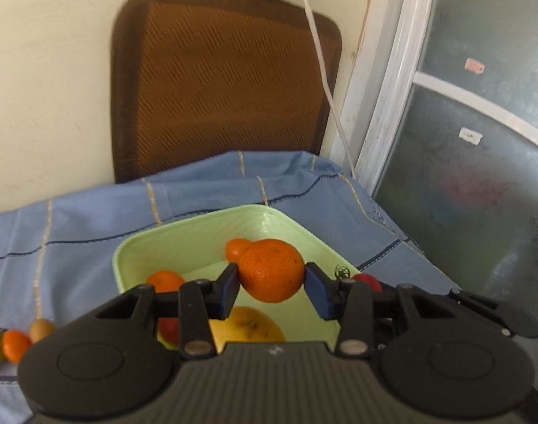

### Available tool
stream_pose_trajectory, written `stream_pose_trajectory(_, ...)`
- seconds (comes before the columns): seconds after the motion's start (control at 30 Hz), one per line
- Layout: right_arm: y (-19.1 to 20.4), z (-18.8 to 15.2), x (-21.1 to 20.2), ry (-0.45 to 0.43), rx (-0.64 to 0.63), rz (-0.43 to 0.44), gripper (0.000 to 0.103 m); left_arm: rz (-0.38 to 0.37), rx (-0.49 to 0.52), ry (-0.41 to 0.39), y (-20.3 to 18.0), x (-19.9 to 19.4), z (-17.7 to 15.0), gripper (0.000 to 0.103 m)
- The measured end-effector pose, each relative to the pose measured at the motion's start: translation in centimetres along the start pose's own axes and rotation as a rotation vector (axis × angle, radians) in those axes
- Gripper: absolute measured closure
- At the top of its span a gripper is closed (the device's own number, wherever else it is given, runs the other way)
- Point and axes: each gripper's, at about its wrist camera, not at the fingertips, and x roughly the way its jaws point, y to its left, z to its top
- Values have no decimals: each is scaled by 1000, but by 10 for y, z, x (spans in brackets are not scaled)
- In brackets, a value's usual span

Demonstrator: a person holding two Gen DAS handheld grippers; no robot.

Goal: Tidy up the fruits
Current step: 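Release the mandarin into the basket with the left gripper while the right releases the tomato, then grasp a mandarin with the left gripper while the right grasps a brown kiwi fruit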

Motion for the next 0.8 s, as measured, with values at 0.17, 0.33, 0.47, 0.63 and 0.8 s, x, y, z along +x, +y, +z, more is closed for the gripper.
stream_pose_trajectory(0.17, 0, -7, 4, 1, -22, -4, 71, -5, -23, 44, 2, 22, -6, 62)
stream_pose_trajectory(0.33, 1, -7, 3, -10, -27, 1, 71, -13, -33, 23, 3, 18, -10, 59)
stream_pose_trajectory(0.47, -1, -7, 0, -26, -8, 9, 71, 0, -65, -43, 13, -12, -8, 57)
stream_pose_trajectory(0.63, -7, -6, -6, -56, 62, 7, 71, 63, -143, -181, 61, -95, -18, 57)
stream_pose_trajectory(0.8, 15, 9, -22, -88, 127, 97, 71, 294, -196, -218, 121, -160, -44, 57)
